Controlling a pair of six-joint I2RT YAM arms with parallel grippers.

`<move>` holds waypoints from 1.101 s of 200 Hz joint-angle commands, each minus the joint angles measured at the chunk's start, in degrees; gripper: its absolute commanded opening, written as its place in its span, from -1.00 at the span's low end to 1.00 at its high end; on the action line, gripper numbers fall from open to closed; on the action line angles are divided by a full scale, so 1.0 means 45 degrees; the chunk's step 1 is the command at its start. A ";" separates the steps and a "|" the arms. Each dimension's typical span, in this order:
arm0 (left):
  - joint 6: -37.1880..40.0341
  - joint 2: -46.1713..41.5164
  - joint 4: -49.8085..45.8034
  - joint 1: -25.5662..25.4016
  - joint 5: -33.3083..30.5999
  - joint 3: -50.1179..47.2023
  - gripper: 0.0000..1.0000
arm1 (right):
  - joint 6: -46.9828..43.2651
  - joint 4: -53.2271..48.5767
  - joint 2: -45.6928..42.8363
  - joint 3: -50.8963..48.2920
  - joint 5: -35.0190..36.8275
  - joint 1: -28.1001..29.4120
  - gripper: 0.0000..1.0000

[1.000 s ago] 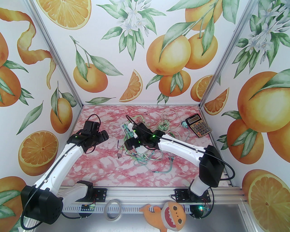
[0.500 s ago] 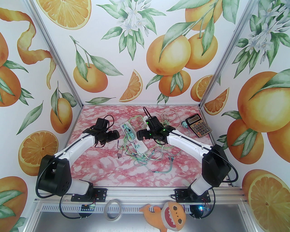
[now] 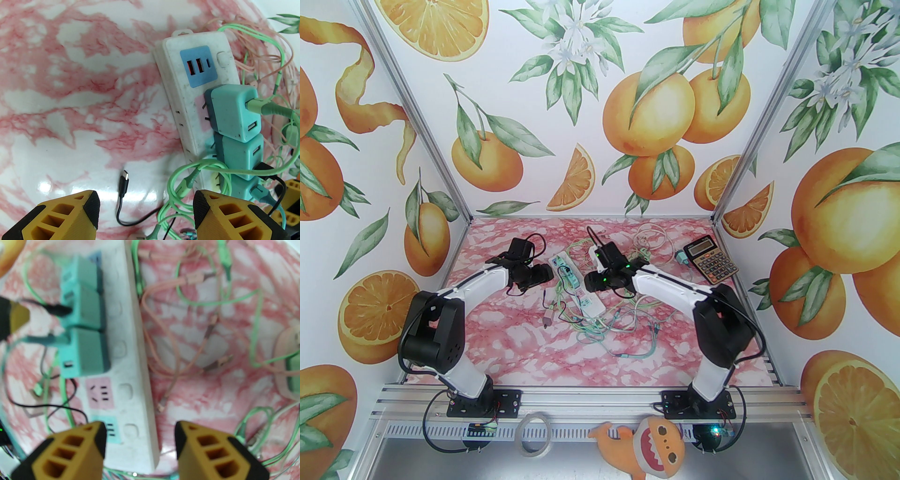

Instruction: Pull the plug off the socket

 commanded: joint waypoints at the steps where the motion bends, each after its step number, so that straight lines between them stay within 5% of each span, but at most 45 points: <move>1: -0.0260 0.0168 0.0190 0.0124 0.0042 0.0523 0.38 | -0.0665 0.0207 0.0421 0.0582 0.0357 0.0625 0.08; 125: -0.0565 -0.0855 -0.0099 0.0654 0.0073 -0.0140 0.39 | -0.1896 -0.0242 0.3449 0.3705 0.1378 0.1144 0.06; 165: -0.0557 -0.1123 -0.0211 0.0740 -0.0006 -0.0218 0.40 | -0.2090 -0.0352 0.3974 0.4423 0.1185 0.1235 -0.34; 220: -0.0613 -0.1428 -0.0277 0.0810 -0.0151 -0.0376 0.40 | -0.1339 -0.0440 0.4388 0.5897 0.0247 0.1595 -0.40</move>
